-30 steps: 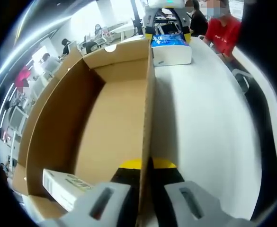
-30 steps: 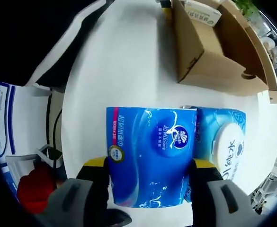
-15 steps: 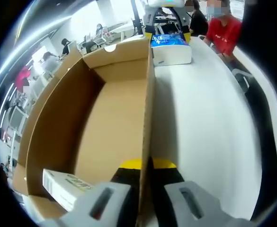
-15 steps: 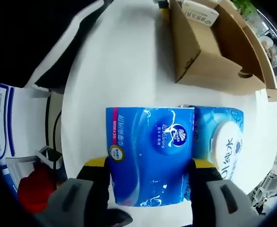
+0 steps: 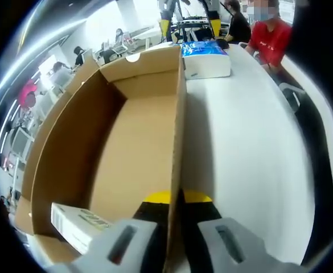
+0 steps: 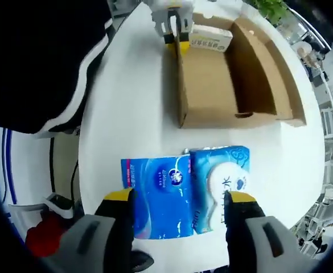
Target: Operate the shoe box by opening the lid, removing the specified soft item, and placing it in the target area until the item is outside and the box remains undamaged.
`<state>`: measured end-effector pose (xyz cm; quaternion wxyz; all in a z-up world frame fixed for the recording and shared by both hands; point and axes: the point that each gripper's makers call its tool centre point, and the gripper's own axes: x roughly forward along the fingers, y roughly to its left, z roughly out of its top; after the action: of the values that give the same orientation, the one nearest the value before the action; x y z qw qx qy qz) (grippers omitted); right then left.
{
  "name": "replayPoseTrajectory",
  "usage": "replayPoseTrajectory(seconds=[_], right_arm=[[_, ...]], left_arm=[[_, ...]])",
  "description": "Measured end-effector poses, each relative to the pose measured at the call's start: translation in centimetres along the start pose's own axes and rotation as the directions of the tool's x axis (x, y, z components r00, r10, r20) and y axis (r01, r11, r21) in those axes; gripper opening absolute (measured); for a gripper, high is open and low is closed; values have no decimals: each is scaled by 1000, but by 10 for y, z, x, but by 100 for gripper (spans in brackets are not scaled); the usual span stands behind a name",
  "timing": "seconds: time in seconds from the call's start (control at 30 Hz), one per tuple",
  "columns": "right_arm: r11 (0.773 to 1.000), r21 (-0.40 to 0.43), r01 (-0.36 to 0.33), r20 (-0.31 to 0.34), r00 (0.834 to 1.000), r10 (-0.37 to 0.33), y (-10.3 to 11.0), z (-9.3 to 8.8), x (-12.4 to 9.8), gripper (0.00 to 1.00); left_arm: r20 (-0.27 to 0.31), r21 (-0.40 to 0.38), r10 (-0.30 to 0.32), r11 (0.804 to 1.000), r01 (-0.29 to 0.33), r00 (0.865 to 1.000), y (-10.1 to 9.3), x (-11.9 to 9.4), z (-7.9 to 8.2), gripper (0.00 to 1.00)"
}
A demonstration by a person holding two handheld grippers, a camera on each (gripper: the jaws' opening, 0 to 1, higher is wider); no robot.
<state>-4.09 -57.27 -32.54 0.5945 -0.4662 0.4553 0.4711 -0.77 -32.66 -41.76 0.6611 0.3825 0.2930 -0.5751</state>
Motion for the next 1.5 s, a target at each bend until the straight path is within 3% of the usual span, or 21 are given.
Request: replayPoseTrajectory(seconds=[0.23, 0.27, 0.3, 0.33, 0.4, 0.5, 0.57, 0.67, 0.73, 0.83, 0.9, 1.17, 1.27, 1.33, 1.5], right_arm=[[991, -79, 109, 103, 990, -101, -48, 66, -34, 63], [990, -82, 114, 109, 988, -104, -51, 71, -35, 63], [986, -109, 123, 148, 983, -106, -58, 91, -40, 63], [984, -123, 126, 165, 981, -105, -61, 99, -41, 63], [980, -157, 126, 194, 976, -94, -69, 123, -43, 63], [985, -137, 105, 233, 970, -71, -75, 145, -38, 63], [988, -128, 83, 220, 974, -53, -83, 160, -26, 62], [957, -278, 83, 242, 970, -14, -83, 186, -17, 57], [946, -318, 68, 245, 969, 13, -82, 201, -13, 56], [933, -355, 52, 234, 972, 35, -86, 217, -5, 57], [911, -408, 61, 246, 968, 45, -90, 232, 0, 58], [891, -454, 25, 218, 972, 84, -97, 269, 20, 60], [854, -520, 17, 209, 972, 108, -94, 286, 30, 59], [842, -539, 8, 210, 970, 125, -89, 299, 35, 59], [808, -590, -4, 174, 976, 132, -93, 308, 64, 57]], left_arm=[[0, 1, 2, 1000, -2, 1000, 0, 1, 0, 3], [0, 2, 3, 1000, -3, 1000, 0, 1, 0, 3], [1, 2, 4, 1000, -4, 1000, 0, 0, 1, 3], [1, 4, 4, 1000, -4, 1000, -2, -9, 9, 3], [1, 3, 5, 1000, -5, 1000, -1, -7, 6, 3], [-1, 0, 4, 1000, -4, 1000, 0, -5, 3, 3], [-1, 9, -1, 1000, 1, 1000, 0, -2, 0, 3], [-1, 11, -4, 1000, 4, 1000, -1, -4, 2, 3], [0, 14, -3, 1000, 3, 1000, -1, -6, 3, 3], [2, 19, -2, 1000, 2, 1000, -1, -5, 3, 3], [3, 20, -3, 1000, 3, 1000, -2, -8, 4, 3], [7, 33, -5, 999, 4, 1000, -3, -4, 3, 3], [7, 29, 0, 1000, -1, 1000, -3, -1, 2, 3], [7, 41, 4, 999, -4, 1000, -3, 2, -1, 3], [7, 43, 5, 999, -5, 1000, -4, 2, 0, 3]])
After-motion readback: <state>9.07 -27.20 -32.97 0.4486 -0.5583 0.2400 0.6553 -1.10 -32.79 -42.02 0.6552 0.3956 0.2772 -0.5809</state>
